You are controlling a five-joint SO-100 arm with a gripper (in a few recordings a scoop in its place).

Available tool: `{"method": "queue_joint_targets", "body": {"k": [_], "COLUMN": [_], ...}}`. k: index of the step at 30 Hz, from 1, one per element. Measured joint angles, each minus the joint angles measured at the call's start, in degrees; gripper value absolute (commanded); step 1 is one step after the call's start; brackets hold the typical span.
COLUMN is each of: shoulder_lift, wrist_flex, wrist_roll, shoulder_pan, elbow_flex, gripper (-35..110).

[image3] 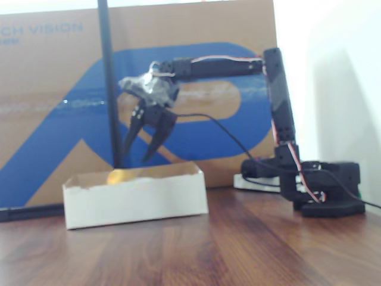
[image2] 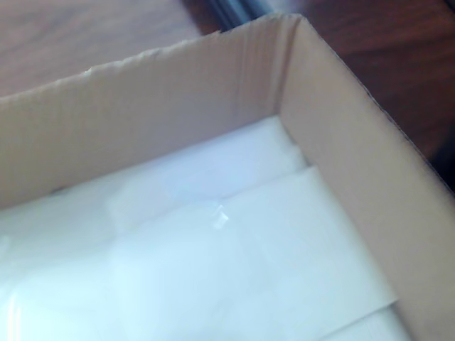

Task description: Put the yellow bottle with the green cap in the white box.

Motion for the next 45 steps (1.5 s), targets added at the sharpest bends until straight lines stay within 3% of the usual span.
{"method": "queue_joint_targets", "body": {"k": [3, 7, 14, 35, 45], "shoulder_lift": [2.5, 5.0, 15.5, 88.3, 108.2], "wrist_flex": [0.0, -0.8, -1.8, -5.4, 4.3], "wrist_roll": [0.0, 1.0, 1.0, -5.6, -8.5], "shoulder_pan": [0.4, 1.8, 0.9, -18.2, -17.7], "elbow_flex": [1.2, 2.3, 12.7, 63.5, 87.2], "gripper": [15, 0, 0, 0, 0]}}
